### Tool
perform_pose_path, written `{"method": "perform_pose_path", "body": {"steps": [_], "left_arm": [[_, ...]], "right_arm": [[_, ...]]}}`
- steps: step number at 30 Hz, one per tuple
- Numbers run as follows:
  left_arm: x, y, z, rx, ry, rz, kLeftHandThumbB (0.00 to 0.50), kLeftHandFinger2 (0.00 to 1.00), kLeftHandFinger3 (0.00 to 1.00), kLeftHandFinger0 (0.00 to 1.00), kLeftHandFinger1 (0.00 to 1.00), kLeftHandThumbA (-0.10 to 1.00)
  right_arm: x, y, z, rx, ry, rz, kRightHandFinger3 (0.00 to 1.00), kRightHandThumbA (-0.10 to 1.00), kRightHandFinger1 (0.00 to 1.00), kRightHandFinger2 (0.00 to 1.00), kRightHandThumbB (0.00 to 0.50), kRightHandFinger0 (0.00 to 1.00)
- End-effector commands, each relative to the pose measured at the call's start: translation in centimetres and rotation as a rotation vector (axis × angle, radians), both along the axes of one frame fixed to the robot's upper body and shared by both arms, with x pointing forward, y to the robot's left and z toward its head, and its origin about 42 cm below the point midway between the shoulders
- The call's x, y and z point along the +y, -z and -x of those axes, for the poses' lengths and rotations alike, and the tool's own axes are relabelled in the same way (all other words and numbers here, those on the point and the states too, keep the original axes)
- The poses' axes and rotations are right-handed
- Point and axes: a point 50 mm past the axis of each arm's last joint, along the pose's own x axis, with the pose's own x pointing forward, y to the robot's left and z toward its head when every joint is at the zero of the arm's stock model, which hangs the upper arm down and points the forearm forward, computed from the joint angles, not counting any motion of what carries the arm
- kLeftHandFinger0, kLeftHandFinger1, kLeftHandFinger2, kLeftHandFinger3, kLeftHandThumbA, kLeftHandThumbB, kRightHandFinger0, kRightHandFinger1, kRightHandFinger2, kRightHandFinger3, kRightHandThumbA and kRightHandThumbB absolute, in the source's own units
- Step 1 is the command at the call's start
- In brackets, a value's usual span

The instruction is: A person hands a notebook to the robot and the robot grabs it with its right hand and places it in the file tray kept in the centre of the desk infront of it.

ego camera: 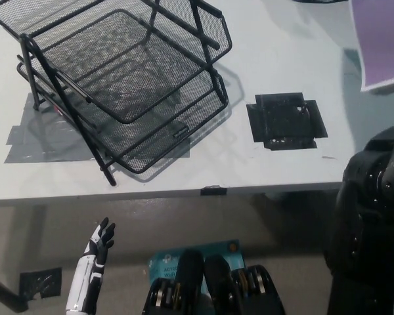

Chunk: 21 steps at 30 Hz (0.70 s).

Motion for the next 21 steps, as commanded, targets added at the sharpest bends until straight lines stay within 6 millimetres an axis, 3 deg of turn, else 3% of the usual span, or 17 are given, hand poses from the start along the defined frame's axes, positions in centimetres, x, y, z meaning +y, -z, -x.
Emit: {"method": "perform_pose_path", "body": {"steps": [1,5,8,10,12,15,21], "left_arm": [[0.5,-0.4,-0.1,-0.04,0.0,-0.015,0.211,1.0,1.0,1.0,1.0,1.0],[0.4,-0.4,-0.1,-0.039,0.003,-0.011,0.211,1.0,1.0,1.0,1.0,1.0],[0.4,-0.4,-0.1,-0.04,0.002,-0.013,0.217,1.0,1.0,1.0,1.0,1.0],[0.3,-0.4,-0.2,-0.038,0.006,-0.013,0.216,1.0,1.0,1.0,1.0,1.0],[0.3,-0.4,-0.2,-0.037,0.008,-0.014,0.209,1.0,1.0,1.0,1.0,1.0],[0.3,-0.3,-0.1,-0.033,0.01,-0.019,0.206,1.0,1.0,1.0,1.0,1.0],[0.2,-0.4,-0.2,-0.035,0.018,-0.021,0.212,1.0,1.0,1.0,1.0,1.0]], "right_arm": [[2.5,-5.6,1.2,-0.208,-0.083,0.185,0.04,0.79,0.0,0.0,0.026,0.0],[3.5,-6.8,1.6,-0.24,-0.096,0.271,0.07,0.79,0.0,0.0,0.017,0.0],[4.9,-8.1,1.9,-0.27,-0.099,0.335,0.08,0.77,0.0,0.0,0.051,0.0],[5.4,-8.4,1.7,-0.288,-0.097,0.375,0.08,0.75,0.0,0.0,0.026,0.0],[6.1,-8.7,1.4,-0.306,-0.089,0.448,0.09,0.71,0.0,0.0,0.006,0.0],[6.8,-8.8,0.8,-0.317,-0.062,0.557,0.0,0.66,0.0,0.0,0.0,0.0],[8.5,-8.9,-1.5,-0.329,-0.007,0.772,0.02,0.73,0.0,0.01,0.0,0.0]]}}
